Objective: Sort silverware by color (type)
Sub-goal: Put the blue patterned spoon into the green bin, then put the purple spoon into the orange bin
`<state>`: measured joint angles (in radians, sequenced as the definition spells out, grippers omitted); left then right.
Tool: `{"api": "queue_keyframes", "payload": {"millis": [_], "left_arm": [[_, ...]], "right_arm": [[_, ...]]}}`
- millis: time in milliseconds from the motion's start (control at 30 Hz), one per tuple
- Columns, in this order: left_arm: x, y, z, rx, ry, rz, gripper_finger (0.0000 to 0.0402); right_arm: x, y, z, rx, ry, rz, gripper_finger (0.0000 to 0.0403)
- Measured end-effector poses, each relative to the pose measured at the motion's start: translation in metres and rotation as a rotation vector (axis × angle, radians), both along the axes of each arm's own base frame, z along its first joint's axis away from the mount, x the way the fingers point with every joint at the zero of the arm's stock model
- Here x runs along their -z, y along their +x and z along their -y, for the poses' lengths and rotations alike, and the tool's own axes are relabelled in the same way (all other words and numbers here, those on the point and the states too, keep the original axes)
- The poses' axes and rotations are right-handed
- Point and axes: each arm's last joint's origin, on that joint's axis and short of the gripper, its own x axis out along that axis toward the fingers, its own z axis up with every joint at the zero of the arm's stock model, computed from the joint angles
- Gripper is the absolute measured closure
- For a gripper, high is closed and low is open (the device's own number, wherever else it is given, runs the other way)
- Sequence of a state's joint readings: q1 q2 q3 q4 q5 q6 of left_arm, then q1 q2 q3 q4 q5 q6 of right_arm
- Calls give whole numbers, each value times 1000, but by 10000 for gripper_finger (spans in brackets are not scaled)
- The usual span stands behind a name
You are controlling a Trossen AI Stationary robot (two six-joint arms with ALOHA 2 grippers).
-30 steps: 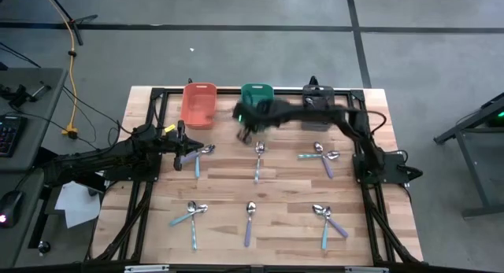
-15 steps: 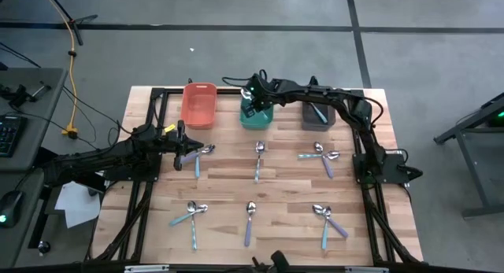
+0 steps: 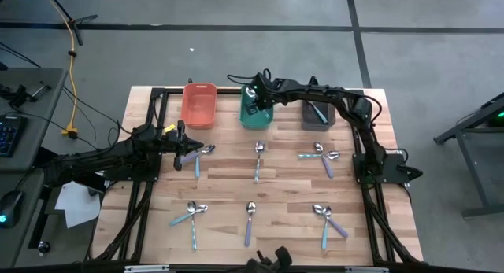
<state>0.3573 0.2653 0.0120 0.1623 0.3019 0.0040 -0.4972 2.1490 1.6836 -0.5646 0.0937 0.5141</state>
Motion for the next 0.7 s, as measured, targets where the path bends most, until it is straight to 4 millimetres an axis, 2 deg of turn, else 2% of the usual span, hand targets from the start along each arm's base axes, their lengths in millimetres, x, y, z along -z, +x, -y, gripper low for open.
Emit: {"api": "queue_keyframes", "payload": {"millis": [233,367,700], "left_arm": [[0,0,0,0,1,2,401],[0,0,0,0,1,1,401],[0,0,0,1,8,0,401]], "right_arm": [[19,3,2,-7,38,-23,399],[22,4,2,-7,39,-26,392],[18,5,2,-56,36,-31,306]]}}
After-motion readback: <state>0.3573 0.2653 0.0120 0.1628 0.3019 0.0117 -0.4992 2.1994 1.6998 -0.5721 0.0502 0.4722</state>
